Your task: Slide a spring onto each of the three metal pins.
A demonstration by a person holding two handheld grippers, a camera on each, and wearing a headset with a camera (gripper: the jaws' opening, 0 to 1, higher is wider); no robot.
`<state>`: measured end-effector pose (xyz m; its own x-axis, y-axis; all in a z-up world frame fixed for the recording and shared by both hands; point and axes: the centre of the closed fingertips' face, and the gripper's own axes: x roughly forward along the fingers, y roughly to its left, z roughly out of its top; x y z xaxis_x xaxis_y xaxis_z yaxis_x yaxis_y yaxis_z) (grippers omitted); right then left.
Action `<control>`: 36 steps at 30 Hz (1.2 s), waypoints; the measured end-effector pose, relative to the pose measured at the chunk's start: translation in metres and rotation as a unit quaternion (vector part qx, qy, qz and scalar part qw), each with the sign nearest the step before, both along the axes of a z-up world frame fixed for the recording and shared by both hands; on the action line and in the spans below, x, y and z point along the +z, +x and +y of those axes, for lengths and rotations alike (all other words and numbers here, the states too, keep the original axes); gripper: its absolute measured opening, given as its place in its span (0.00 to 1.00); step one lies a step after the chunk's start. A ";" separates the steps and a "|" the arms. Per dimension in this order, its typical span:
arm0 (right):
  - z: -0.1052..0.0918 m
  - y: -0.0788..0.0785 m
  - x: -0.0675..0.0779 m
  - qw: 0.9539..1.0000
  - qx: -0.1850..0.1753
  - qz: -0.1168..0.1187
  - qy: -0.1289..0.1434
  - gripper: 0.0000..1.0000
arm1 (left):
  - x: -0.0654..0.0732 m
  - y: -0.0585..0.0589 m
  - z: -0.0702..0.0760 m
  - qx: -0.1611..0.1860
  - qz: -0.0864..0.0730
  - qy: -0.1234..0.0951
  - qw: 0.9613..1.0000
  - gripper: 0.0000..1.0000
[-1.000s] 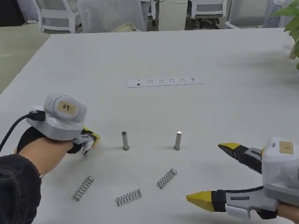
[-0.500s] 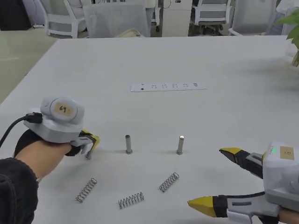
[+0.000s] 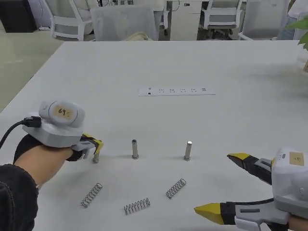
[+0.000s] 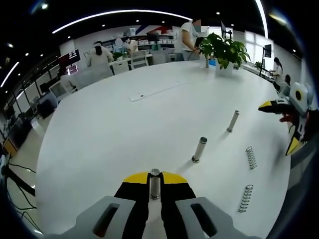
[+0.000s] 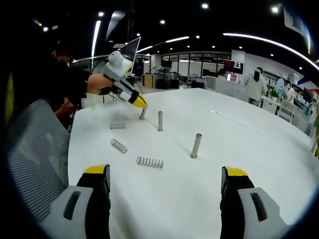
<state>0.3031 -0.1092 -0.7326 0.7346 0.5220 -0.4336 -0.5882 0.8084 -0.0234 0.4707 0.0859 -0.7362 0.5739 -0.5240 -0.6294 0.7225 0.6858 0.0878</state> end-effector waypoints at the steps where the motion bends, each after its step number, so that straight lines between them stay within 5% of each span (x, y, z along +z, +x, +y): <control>1: 0.000 0.000 0.000 1.000 0.001 0.000 0.000 0.91 | 0.000 0.000 0.000 0.001 0.000 -0.001 1.000 0.00; 26: 0.003 -0.001 0.002 1.000 0.004 0.001 -0.004 0.91 | -0.001 -0.002 0.011 0.021 0.004 -0.030 0.999 0.00; 36: 0.003 -0.001 0.002 1.000 0.004 0.001 -0.005 0.91 | -0.002 -0.004 0.011 0.013 -0.002 -0.024 1.000 0.00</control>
<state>0.3020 -0.1059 -0.7310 0.7294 0.5233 -0.4406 -0.5944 0.8036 -0.0296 0.4664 0.0968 -0.7387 0.5909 -0.5380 -0.6012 0.7033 0.7085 0.0572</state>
